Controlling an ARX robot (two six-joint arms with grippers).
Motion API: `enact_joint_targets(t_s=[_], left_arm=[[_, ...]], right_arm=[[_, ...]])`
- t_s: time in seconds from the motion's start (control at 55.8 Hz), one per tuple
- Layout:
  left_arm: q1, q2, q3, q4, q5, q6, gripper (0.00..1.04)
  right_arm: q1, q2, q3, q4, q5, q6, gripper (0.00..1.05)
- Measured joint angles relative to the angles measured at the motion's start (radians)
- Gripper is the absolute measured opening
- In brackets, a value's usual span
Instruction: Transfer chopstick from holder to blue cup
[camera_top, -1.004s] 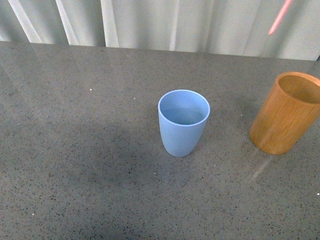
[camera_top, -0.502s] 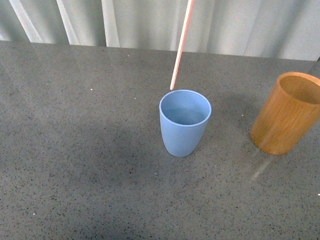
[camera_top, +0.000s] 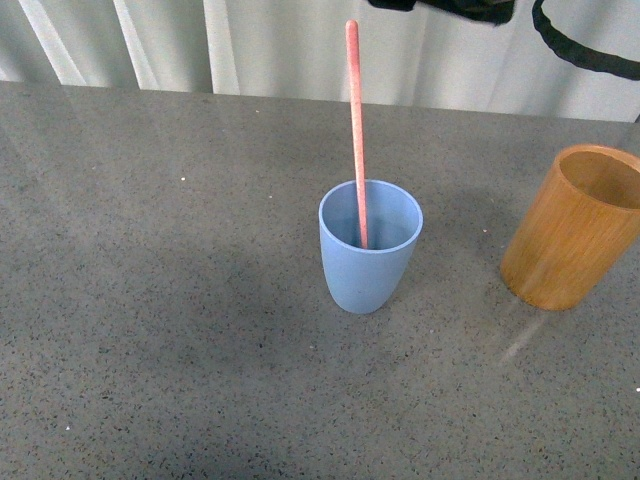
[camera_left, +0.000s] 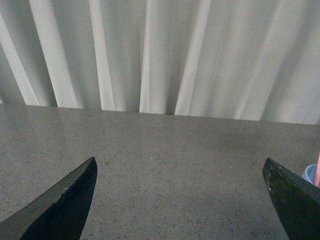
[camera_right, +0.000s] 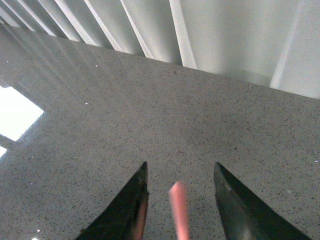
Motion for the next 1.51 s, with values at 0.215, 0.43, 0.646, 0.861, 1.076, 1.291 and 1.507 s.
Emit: enact_joint_targets(t_s=[0.215,0.43,0.646,0.861,1.076,1.291,1.507], left_arm=[[0.000,0.000,0.000,0.000,0.001,0.000,0.98],[0.000,0.000,0.000,0.000,-0.001,0.000,0.98],[0.000,0.000,0.000,0.000,0.000,0.000,0.98],[0.000,0.000,0.000,0.000,0.000,0.000,0.98],[0.000,0.000,0.000,0.000,0.000,0.000,0.98],[0.000,0.000,0.000,0.000,0.000,0.000,0.98],[0.000,0.000,0.000,0.000,0.000,0.000,0.98]], right_arm=[[-0.111,-0.247,-0.445,0.524,0.397,-0.140,0.01],[-0.203,-0.446,-0.685,0.536,0.288,-0.147,0.01],[-0.274,-0.612,-0.809,0.493,0.232,-0.148,0.01],[-0.311,-0.692,-0.899,0.505,0.195,-0.148,0.01],[-0.397,-0.870,-0.946,0.372,0.097,-0.149,0.01],[-0.414,-1.046,-0.962,0.225,0.095,-0.149,0.01],[-0.414,-1.188,-0.964,0.097,0.094,-0.149,0.01]])
